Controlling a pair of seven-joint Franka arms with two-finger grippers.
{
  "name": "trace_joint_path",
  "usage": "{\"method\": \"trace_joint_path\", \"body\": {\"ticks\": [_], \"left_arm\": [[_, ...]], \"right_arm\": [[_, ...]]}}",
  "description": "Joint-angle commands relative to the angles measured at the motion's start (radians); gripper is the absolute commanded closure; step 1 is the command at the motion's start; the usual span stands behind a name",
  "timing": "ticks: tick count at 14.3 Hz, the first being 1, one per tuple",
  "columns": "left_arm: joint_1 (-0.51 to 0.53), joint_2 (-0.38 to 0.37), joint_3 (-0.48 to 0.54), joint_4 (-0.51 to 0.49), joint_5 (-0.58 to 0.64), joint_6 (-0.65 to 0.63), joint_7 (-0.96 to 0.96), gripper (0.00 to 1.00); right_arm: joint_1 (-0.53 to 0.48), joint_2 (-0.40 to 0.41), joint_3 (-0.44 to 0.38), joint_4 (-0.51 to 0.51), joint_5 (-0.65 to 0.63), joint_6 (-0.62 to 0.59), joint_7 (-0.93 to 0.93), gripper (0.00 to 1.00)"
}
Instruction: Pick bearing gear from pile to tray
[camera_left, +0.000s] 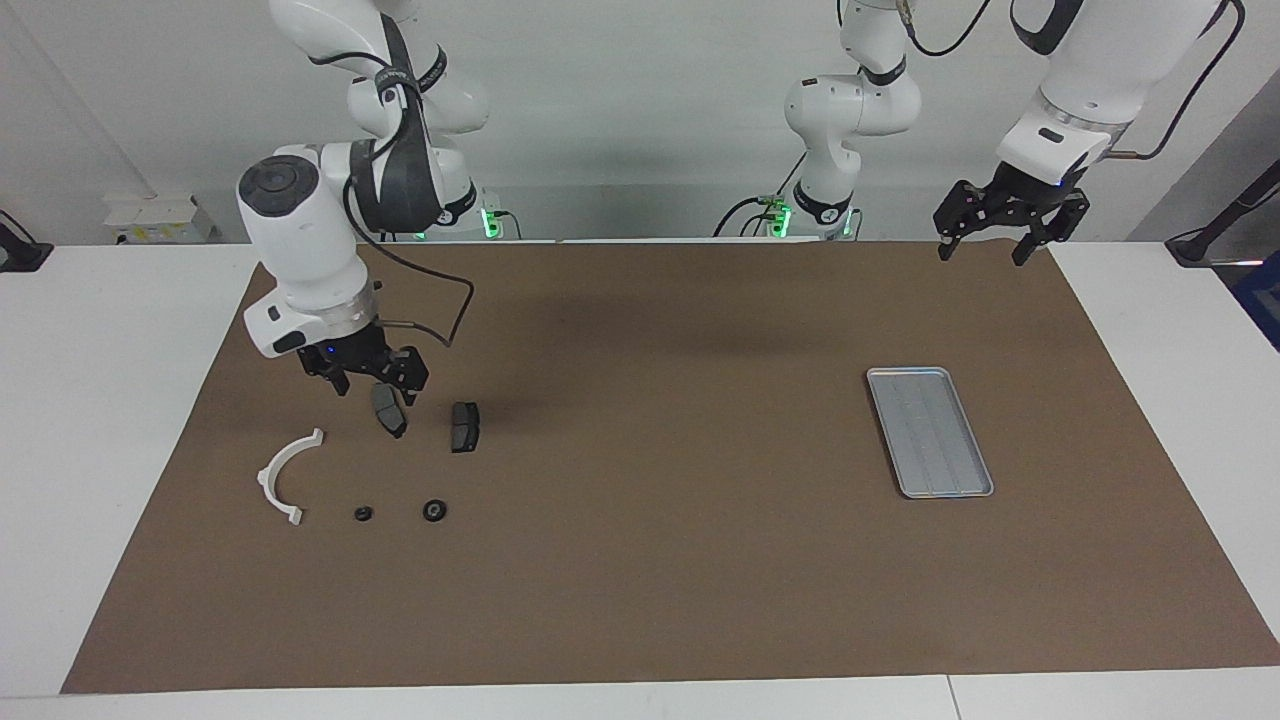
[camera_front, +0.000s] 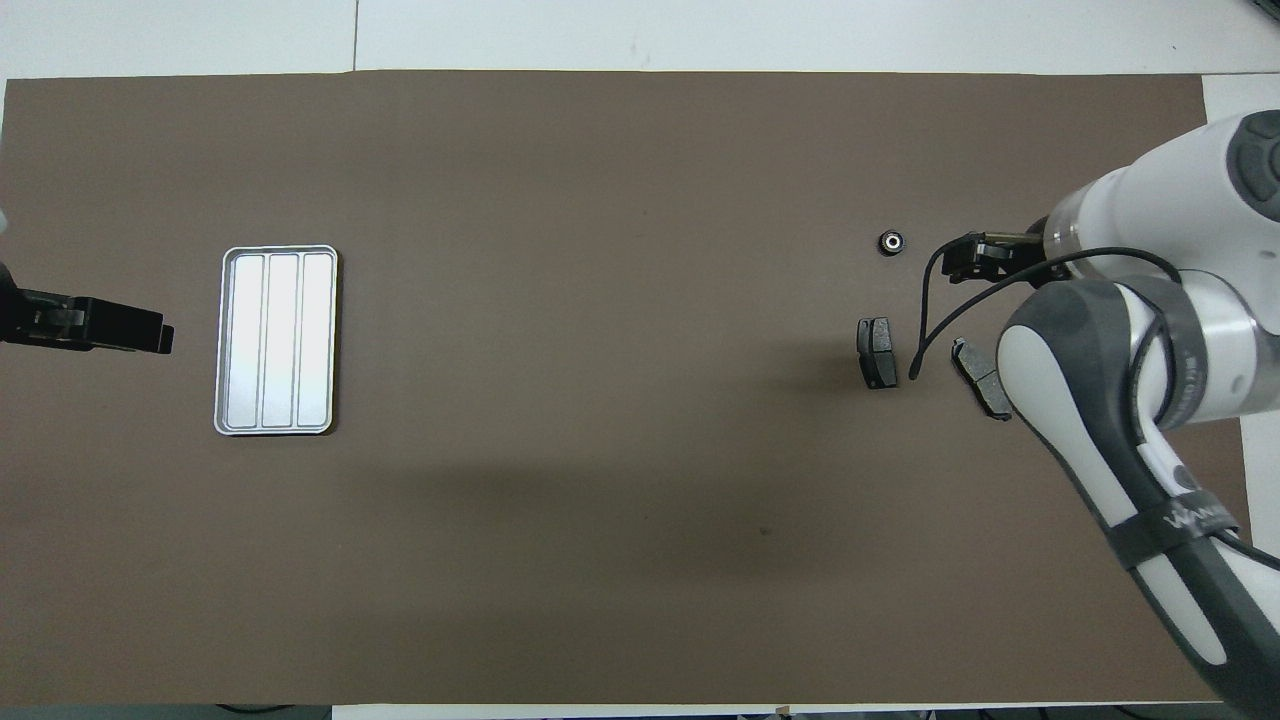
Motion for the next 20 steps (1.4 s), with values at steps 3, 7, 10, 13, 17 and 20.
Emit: {"method": "trace_joint_path", "body": {"ticks": [3,7,10,13,17,20], "left_arm": [[-0.003,-0.018,0.005,-0.01,-0.008,-0.013,-0.008,0.0],[-0.003,-0.018,0.005,-0.01,-0.008,-0.015,-0.008,0.0],[-0.003,-0.018,0.005,-0.01,-0.008,-0.013,-0.008,0.0],[-0.003,-0.018,0.005,-0.01,-0.008,-0.013,-0.008,0.0],[-0.003,-0.018,0.005,-0.01,-0.008,-0.013,-0.008,0.0],[-0.003,-0.018,0.005,-0.01,-0.008,-0.013,-0.008,0.0]], "right_arm": [[0.013,0.114,0.002,0.037,-0.027,0.075,0.124,0.0],[0.011,0.182,0.002,0.076,-0.027,0.109,0.161,0.0],[0.025,0.257,0.0,0.14,-0.031,0.109,0.236,0.0],[0.044,0.329,0.0,0.199,-0.075,0.112,0.306,0.0],[0.044,0.401,0.002,0.275,-0.078,0.112,0.308,0.0],[0.042,0.436,0.002,0.306,-0.081,0.115,0.307,0.0]]}}
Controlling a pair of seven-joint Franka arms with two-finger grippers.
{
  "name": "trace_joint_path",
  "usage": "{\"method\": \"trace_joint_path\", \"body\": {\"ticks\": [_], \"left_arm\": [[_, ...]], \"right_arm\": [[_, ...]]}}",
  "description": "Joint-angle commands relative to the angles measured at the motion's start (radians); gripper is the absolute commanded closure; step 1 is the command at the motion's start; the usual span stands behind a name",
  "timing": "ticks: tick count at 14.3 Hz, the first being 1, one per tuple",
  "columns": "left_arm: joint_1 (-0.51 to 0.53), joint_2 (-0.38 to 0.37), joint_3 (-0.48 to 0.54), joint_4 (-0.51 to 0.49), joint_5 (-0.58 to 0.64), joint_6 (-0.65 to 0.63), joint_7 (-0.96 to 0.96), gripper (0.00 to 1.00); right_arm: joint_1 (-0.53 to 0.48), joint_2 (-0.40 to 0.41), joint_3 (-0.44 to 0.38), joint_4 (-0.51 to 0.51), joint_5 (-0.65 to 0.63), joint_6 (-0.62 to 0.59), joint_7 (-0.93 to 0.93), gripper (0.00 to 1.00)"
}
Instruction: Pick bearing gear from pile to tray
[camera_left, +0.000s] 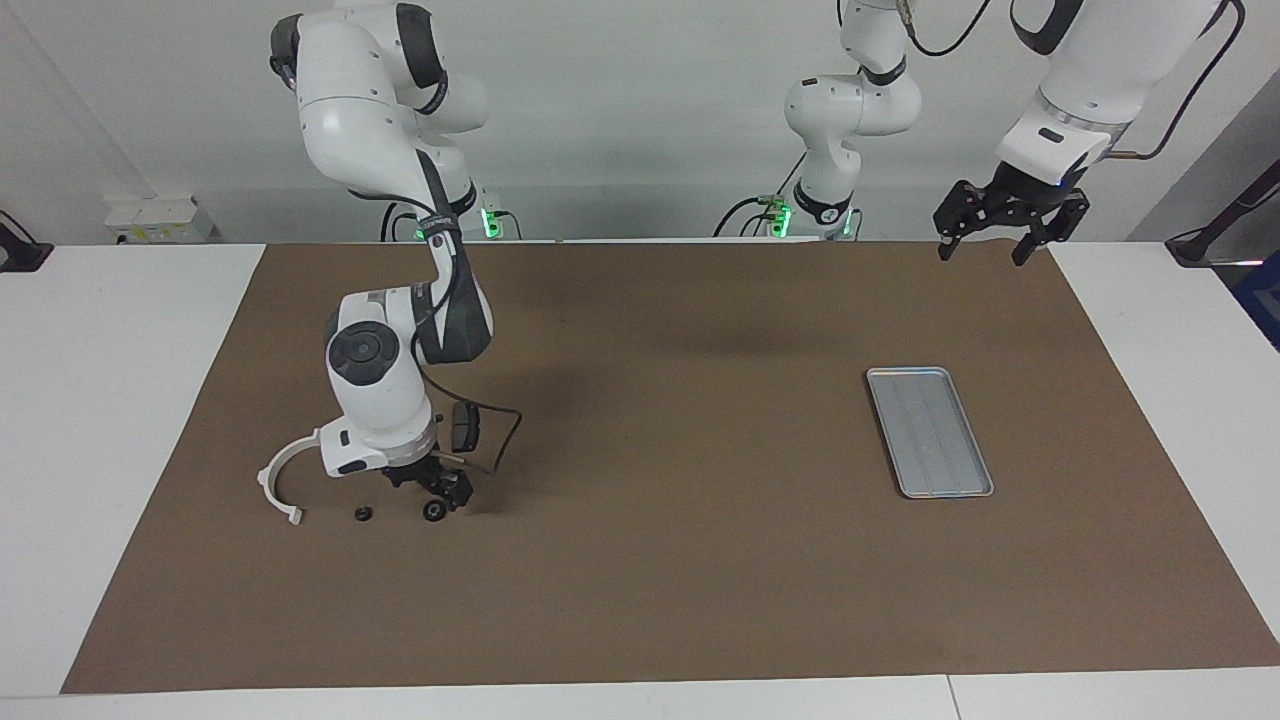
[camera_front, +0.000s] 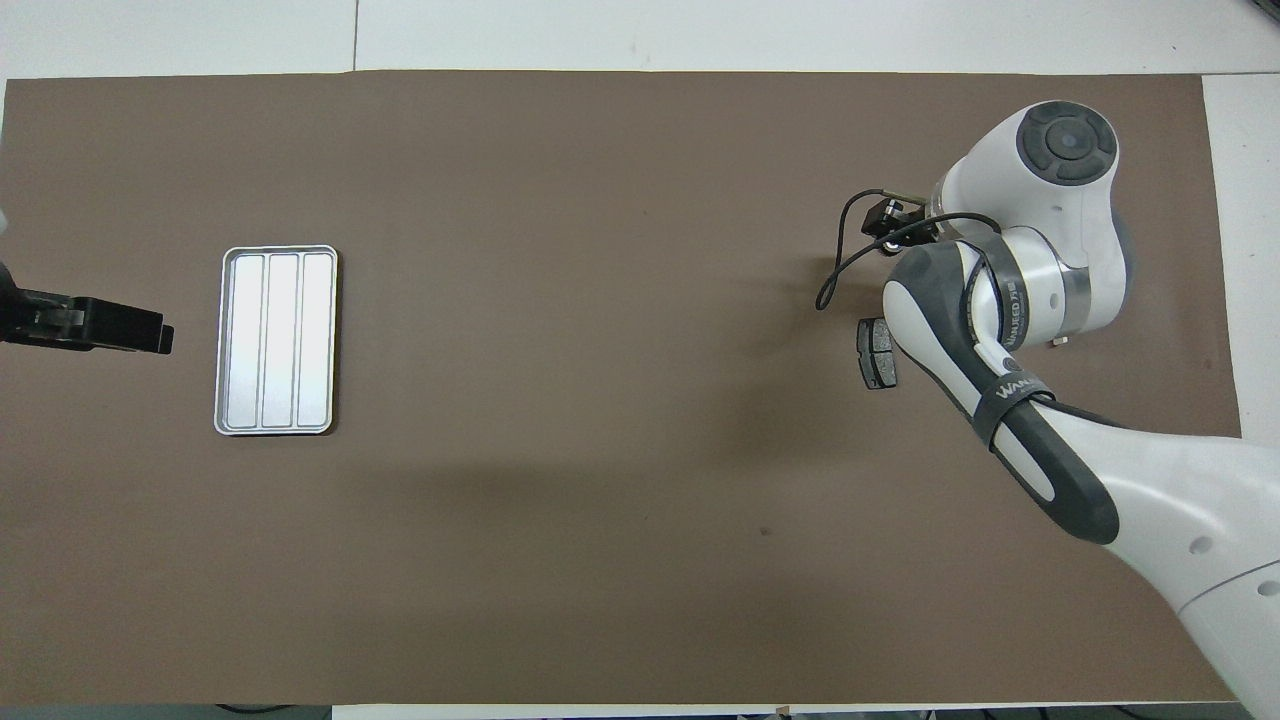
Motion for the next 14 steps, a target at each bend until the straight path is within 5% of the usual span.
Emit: {"method": "trace_joint_path", "body": {"ticks": [1,14], "left_arm": [[-0.003,-0.018,0.005,-0.01,-0.008,-0.013,-0.008,0.0],[-0.003,-0.018,0.005,-0.01,-0.008,-0.013,-0.008,0.0]], "right_arm": [[-0.005,0.044,0.005,0.048,-0.02,0.009,0.022,0.0],[-0.008,0.067,0.006,0.044,0.029,0.057,0.02,0.01]]}}
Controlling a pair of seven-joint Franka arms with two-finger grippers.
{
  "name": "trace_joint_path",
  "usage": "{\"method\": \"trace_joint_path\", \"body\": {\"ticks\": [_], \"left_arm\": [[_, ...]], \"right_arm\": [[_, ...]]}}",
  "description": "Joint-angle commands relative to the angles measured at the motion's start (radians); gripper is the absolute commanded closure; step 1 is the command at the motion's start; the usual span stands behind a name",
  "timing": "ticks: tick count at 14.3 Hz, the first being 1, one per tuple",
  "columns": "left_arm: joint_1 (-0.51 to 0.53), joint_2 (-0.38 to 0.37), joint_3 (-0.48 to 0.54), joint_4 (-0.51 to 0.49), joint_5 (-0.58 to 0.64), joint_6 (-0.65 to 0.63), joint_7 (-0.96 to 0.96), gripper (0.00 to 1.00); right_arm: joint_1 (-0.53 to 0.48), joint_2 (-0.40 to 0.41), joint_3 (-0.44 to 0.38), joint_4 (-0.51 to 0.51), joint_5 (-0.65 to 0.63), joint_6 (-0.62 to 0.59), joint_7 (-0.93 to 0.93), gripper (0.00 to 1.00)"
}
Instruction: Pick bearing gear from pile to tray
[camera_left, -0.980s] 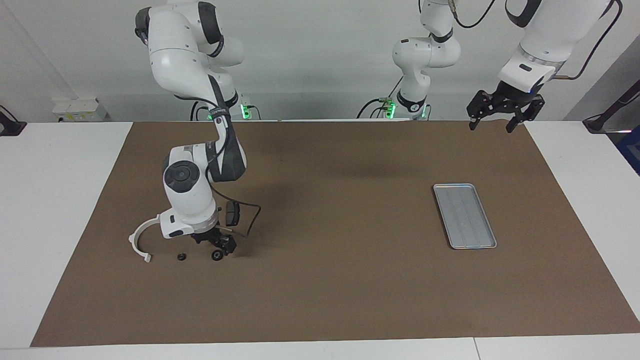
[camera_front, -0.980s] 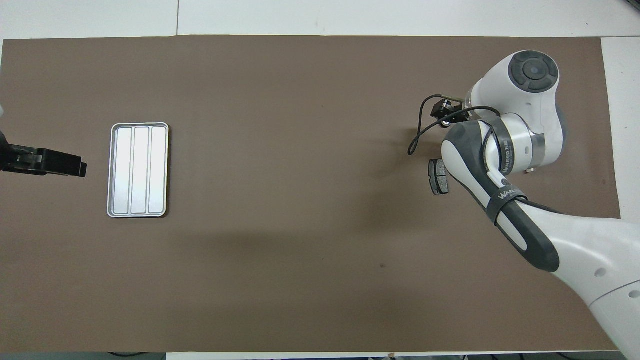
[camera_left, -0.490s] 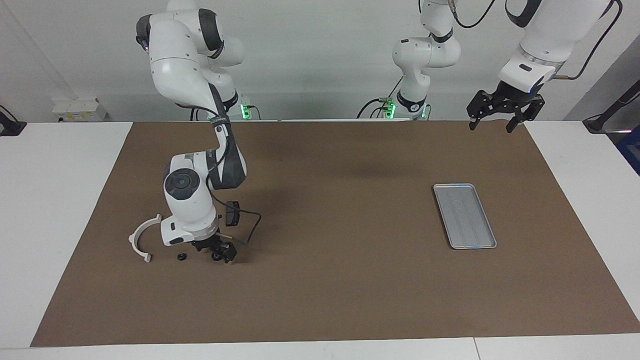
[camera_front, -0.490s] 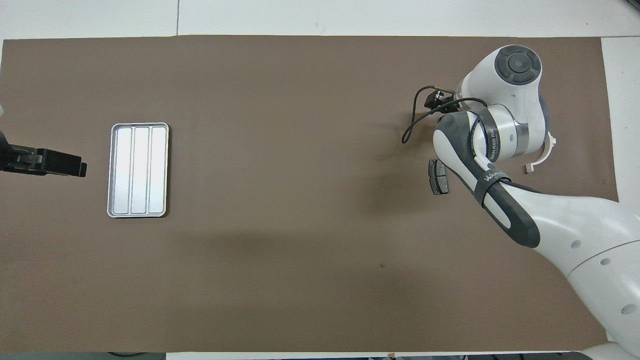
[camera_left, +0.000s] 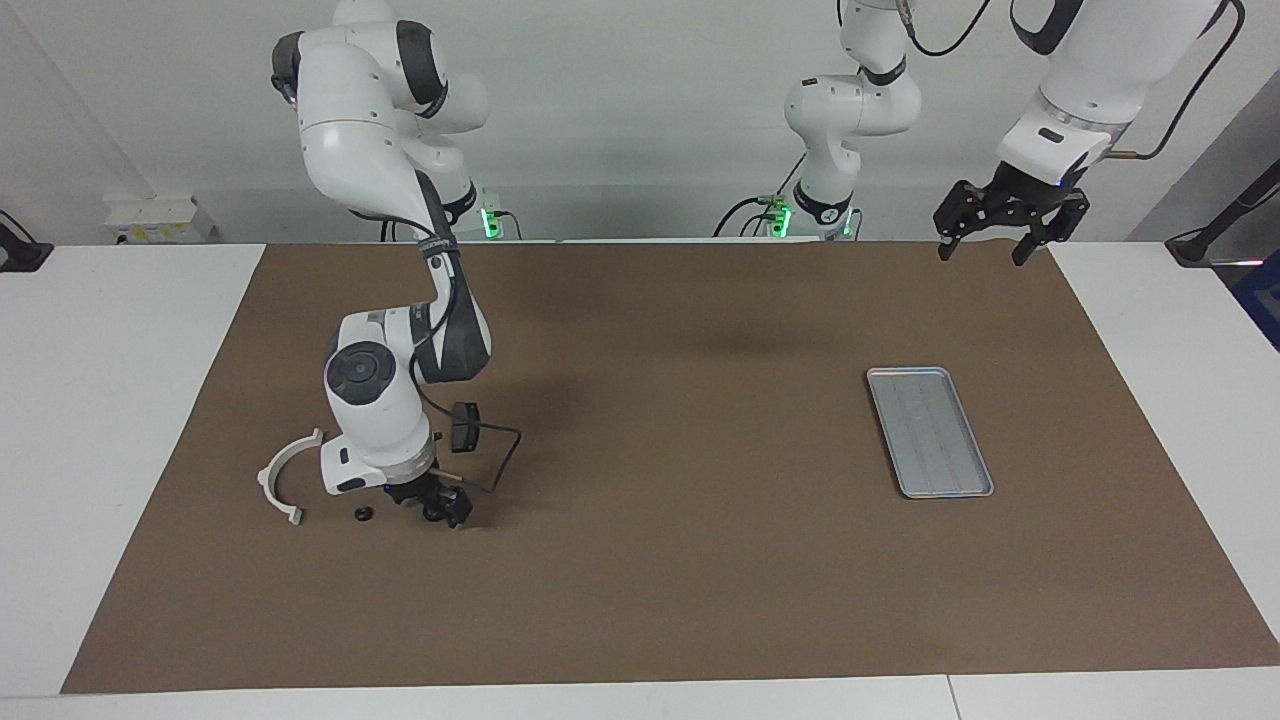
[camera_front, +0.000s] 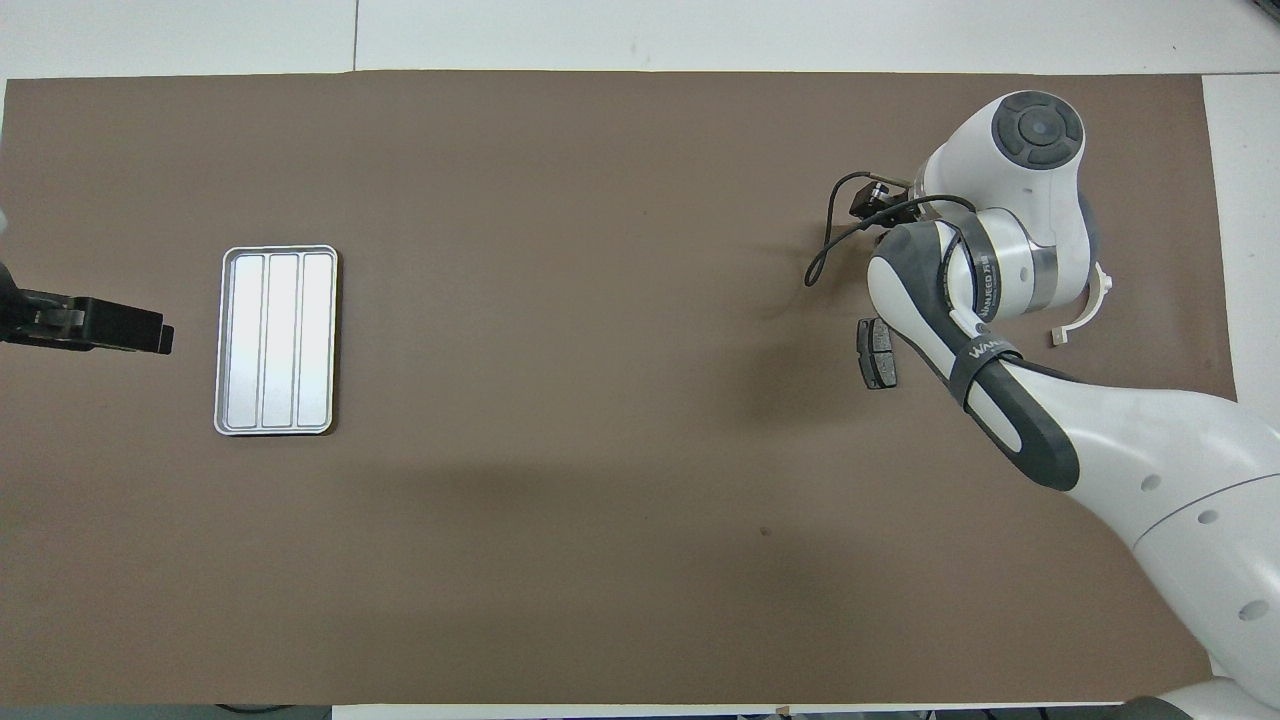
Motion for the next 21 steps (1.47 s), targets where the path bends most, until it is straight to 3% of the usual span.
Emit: {"method": "trace_joint_path", "body": {"ticks": [1,9,12,18,21], "left_arm": [[-0.003,-0.018,0.005,-0.01,-0.008,-0.014,-0.008,0.0],[-0.003,-0.018,0.005,-0.01,-0.008,-0.014,-0.008,0.0],[-0.003,-0.018,0.005,-0.01,-0.008,-0.013,-0.008,0.0],[-0.003,-0.018,0.005,-0.01,-0.008,-0.013,-0.008,0.0],[-0.003,-0.018,0.005,-0.01,-0.008,-0.013,-0.008,0.0]], "right_arm": [[0.001,0.016,0.006,0.015,0.018,0.013,0.019,0.01],[0.0,0.016,0.006,-0.002,0.034,0.036,0.008,0.05],[0.0,0.016,0.006,-0.002,0.034,0.038,0.005,0.15],[0.001,0.013,0.006,0.0,0.033,0.024,0.005,0.48],[0.001,0.013,0.006,0.0,0.033,0.022,0.005,0.73]]}}
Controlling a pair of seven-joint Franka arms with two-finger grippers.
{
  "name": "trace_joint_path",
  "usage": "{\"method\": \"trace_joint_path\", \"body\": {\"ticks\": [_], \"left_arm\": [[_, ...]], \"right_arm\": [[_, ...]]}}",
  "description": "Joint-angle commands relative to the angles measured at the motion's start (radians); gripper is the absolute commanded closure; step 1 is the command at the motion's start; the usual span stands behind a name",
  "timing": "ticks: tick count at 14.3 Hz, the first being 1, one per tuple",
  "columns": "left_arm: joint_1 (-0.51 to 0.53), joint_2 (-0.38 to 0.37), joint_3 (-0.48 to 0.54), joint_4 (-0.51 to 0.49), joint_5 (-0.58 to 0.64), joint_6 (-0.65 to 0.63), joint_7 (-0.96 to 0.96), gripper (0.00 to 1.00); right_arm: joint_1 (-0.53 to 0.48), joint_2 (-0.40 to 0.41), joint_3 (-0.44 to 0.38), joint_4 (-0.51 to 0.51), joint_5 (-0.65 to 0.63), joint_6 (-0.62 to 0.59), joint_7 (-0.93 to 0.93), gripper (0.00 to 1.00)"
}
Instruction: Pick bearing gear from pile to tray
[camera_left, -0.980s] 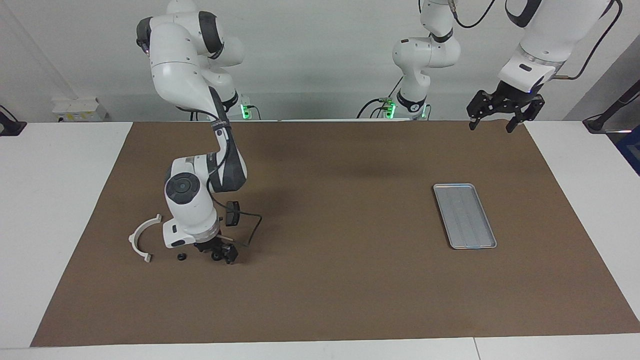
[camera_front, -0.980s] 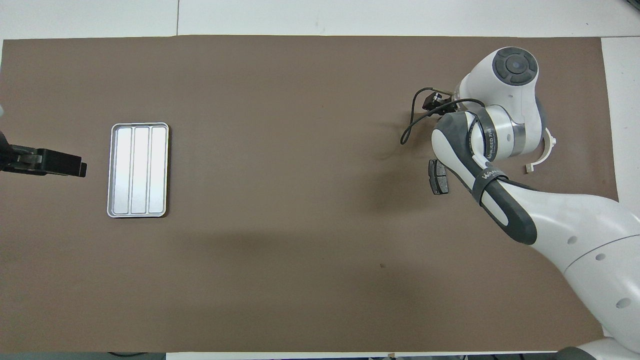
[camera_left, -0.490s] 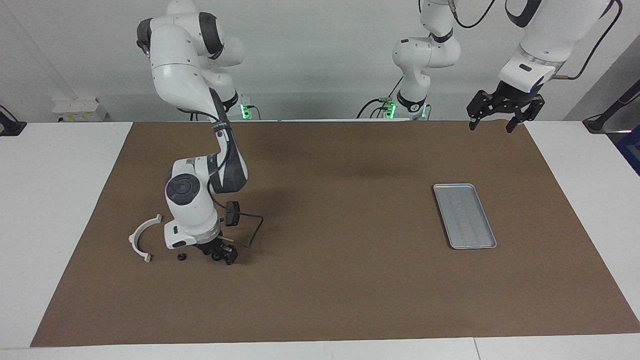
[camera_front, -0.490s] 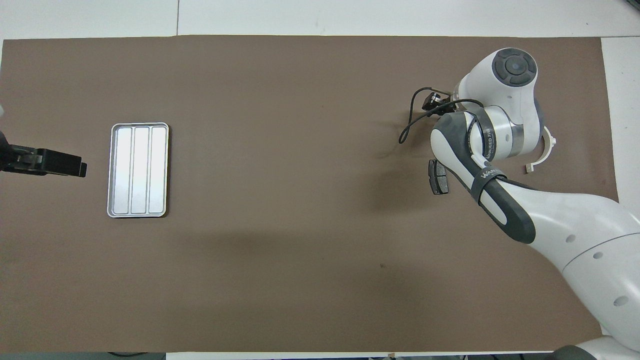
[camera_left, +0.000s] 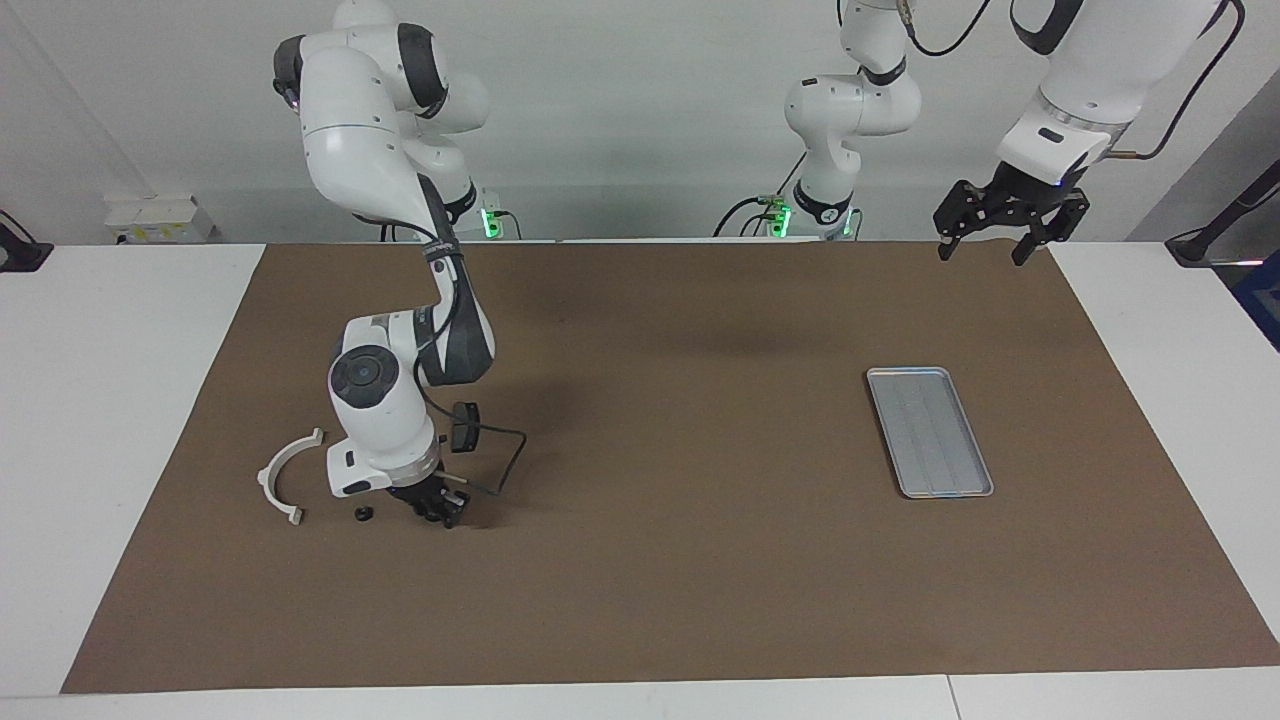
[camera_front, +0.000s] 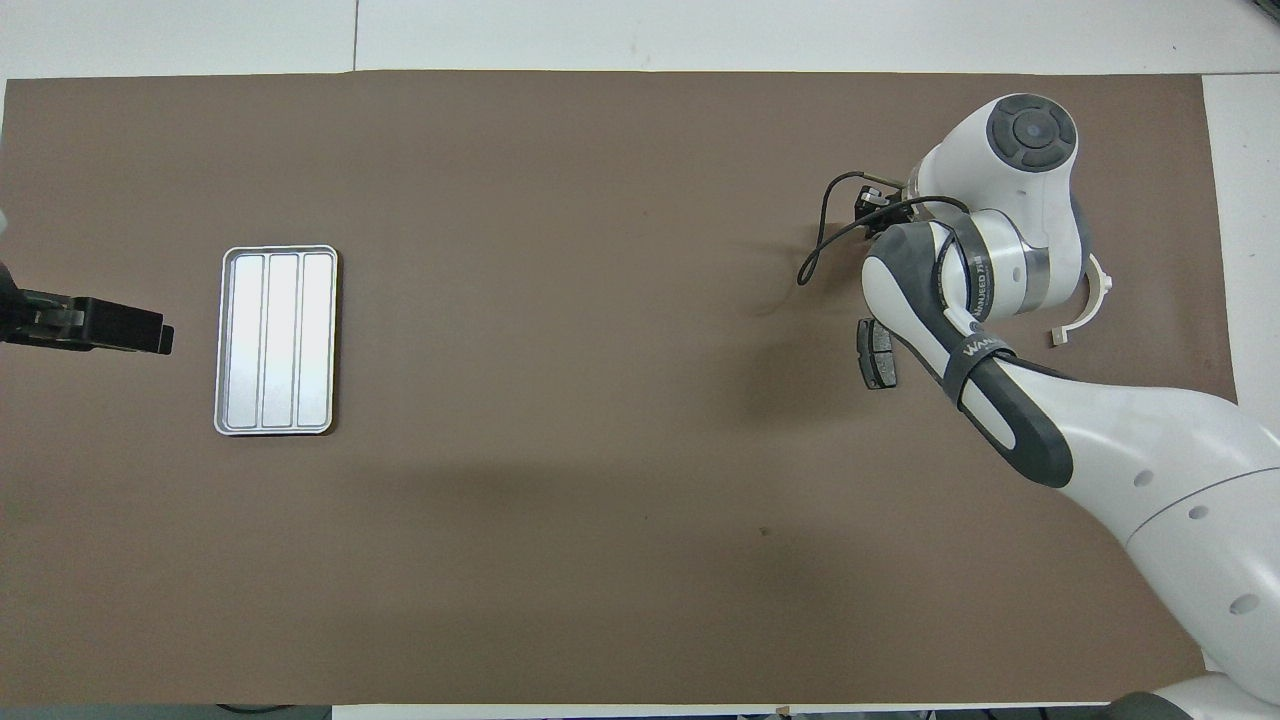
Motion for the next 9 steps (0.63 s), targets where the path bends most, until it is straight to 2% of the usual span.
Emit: {"method": "trace_joint_path", "body": {"ticks": [1,3,9], "left_arm": [[-0.003,-0.018,0.005,-0.01,-0.008,-0.014,-0.008,0.0],[-0.003,-0.018,0.005,-0.01,-0.008,-0.014,-0.008,0.0],[-0.003,-0.018,0.005,-0.01,-0.008,-0.012,-0.008,0.0]], "right_arm": [[-0.001,0.005,0.003,-0.003,0.015,0.006,0.005,0.82],[-0.001,0.005,0.003,-0.003,0.015,0.006,0.003,1.0],[-0.009,0.002,0.003,0.003,0.013,0.001,-0.072,1.0]]}}
